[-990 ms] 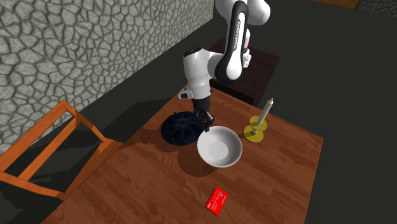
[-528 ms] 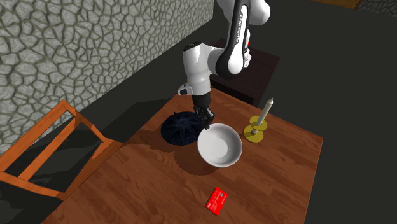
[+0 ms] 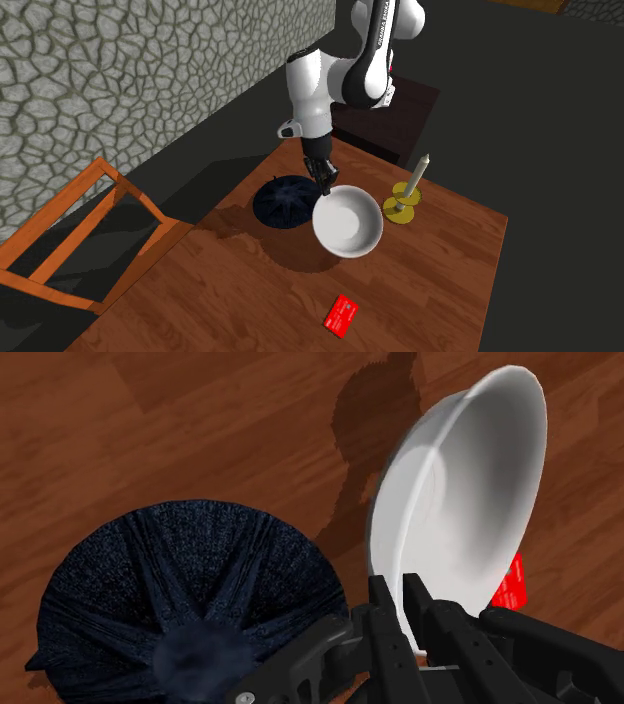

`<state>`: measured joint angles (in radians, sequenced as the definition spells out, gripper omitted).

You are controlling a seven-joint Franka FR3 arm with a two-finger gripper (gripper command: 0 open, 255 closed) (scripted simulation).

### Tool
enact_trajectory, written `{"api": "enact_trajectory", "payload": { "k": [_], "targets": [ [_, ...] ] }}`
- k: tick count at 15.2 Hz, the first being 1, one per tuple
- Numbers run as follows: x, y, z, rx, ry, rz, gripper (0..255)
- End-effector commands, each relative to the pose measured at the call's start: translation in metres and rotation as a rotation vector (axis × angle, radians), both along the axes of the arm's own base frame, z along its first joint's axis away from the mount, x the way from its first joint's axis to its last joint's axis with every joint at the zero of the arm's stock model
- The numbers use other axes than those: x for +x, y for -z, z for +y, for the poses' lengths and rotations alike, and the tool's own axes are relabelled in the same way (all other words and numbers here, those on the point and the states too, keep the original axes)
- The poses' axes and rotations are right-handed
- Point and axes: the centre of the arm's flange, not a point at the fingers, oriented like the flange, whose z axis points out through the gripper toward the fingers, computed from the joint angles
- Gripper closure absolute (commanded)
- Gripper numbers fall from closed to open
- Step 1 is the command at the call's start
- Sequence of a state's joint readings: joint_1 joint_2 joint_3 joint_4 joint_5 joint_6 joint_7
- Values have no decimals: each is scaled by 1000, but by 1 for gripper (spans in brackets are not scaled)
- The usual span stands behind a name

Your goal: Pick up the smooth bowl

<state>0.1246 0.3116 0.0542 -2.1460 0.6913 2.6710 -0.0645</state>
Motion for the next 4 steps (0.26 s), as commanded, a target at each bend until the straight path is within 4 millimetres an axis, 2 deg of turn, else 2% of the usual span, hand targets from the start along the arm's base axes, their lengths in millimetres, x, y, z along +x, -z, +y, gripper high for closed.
{"api": "enact_trajectory", "payload": {
  "k": [1, 4],
  "targets": [
    [0, -12, 0, 0, 0, 0, 255],
    [0, -18, 0, 0, 0, 0, 255]
  ]
}}
